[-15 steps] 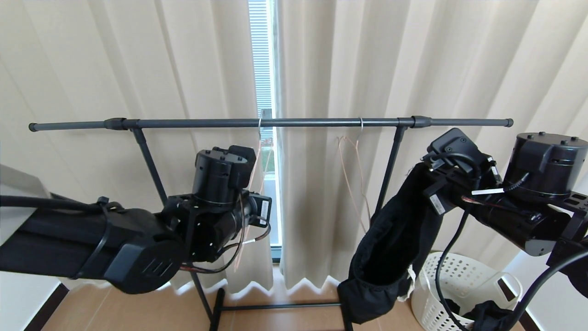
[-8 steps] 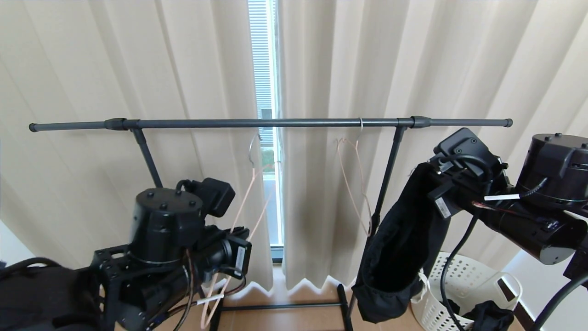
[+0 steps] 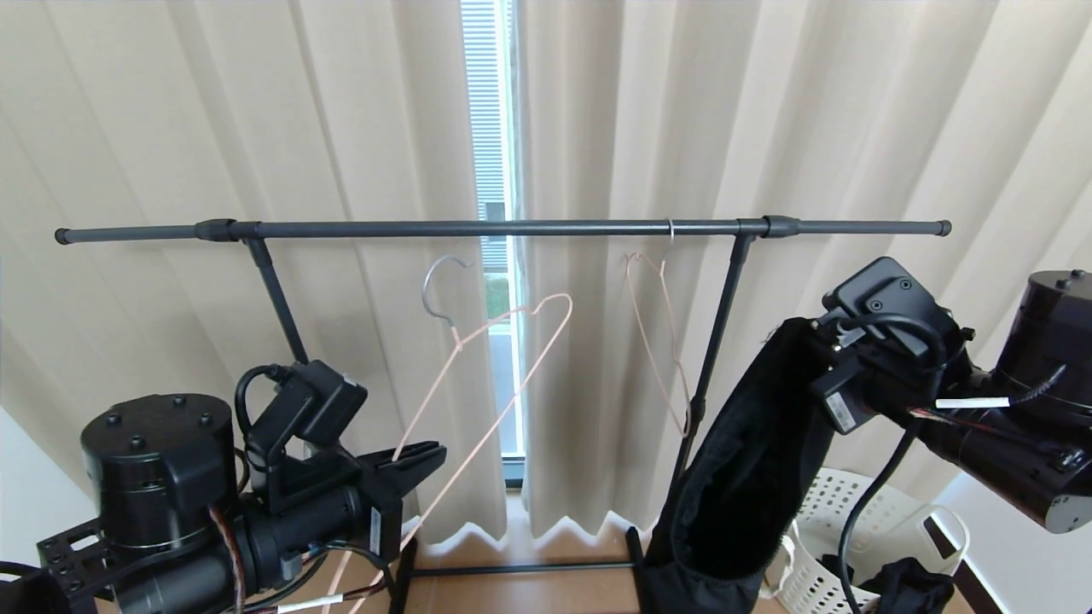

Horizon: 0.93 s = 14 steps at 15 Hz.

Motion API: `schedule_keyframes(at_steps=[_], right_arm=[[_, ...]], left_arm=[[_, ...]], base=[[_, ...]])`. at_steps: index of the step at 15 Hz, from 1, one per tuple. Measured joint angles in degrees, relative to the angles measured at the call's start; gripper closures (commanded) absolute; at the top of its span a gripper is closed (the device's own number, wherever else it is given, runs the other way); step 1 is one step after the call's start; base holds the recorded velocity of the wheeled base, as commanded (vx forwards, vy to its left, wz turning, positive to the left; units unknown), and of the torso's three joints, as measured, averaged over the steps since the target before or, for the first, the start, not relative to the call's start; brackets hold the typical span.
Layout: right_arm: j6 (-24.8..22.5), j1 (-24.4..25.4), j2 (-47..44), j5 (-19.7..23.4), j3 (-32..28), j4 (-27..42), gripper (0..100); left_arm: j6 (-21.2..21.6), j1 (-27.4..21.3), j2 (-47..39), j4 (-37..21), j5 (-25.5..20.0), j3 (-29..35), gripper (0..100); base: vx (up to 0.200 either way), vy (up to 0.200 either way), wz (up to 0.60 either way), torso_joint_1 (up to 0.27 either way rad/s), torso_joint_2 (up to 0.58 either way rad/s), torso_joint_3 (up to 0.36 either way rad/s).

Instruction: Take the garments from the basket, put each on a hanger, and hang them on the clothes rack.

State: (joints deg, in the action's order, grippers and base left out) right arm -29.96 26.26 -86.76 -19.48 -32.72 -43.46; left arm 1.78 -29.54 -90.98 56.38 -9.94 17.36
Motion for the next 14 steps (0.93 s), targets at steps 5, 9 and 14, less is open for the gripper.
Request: schedule_keyframes(at_steps=[5, 9, 14], right_arm=[[0.0, -0.7, -1.3, -1.0, 0.4, -0.9, 100], [0.0, -1.8, -3.0, -4.6, -0.6, -0.9, 100], [0.0, -3.1, -6.4, -7.7, -2.4, -3.0, 100]], left_arm=[[4.9, 1.0, -3.8, 9.4, -5.2, -3.3, 100], [5.5, -1.3, -7.2, 20.1, -8.8, -8.0, 100], [5.3, -6.5, -8.5, 24.2, -9.7, -11.3, 100]], base=[[0.0, 0.0, 0.0, 0.0, 0.0, 0.0], [0.0, 0.0, 0.0, 0.0, 0.0, 0.0], [0.0, 0.0, 0.0, 0.0, 0.0, 0.0]])
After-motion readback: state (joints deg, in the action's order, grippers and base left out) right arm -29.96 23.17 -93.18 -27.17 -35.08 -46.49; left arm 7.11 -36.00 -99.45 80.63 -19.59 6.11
